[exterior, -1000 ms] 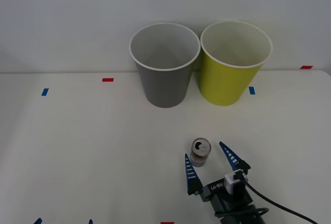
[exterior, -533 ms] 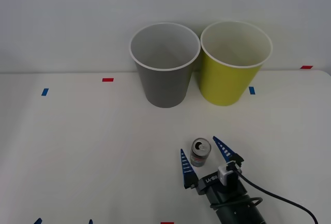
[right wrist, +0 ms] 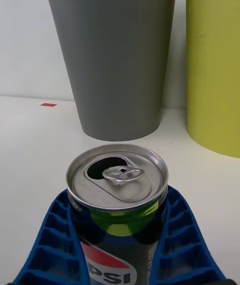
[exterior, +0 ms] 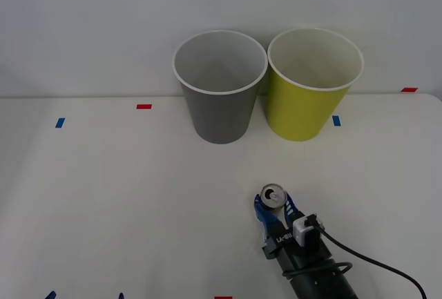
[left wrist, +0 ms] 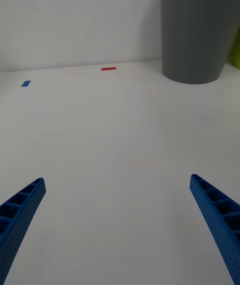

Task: Put cans in the gray bin and PET bottles in the light green bin.

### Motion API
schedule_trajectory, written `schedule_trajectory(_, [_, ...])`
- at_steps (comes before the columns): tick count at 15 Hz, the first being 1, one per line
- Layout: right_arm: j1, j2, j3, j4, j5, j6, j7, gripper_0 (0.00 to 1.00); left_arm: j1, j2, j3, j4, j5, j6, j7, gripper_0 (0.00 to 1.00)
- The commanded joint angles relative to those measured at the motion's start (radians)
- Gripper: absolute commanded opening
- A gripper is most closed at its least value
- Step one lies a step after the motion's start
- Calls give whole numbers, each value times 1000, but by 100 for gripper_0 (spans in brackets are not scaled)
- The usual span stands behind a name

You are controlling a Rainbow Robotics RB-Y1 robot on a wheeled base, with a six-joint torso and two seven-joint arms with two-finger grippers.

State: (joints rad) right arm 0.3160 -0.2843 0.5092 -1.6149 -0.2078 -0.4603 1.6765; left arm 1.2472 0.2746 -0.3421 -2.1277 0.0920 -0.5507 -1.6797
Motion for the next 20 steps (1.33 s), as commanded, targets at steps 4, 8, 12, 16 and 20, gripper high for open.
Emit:
schedule_trajectory(4, [29,-10,-6,-105,-7,112,-1,0,0,0,0,0,0,0,0,100])
schedule_trajectory(8, [118,-38,-46,-448,-7,470,-4,0,0,0,0,0,0,0,0,100])
schedule_trajectory(12, [137,5,-84,-734,4,853,-20,0,0,0,0,0,0,0,0,100])
schedule_trajectory(16, [86,53,-101,-887,19,1100,-44,0,0,0,0,0,0,0,0,100])
schedule_trajectory(20, [-38,94,-146,-991,-25,1279,-72,0,0,0,0,0,0,0,0,100])
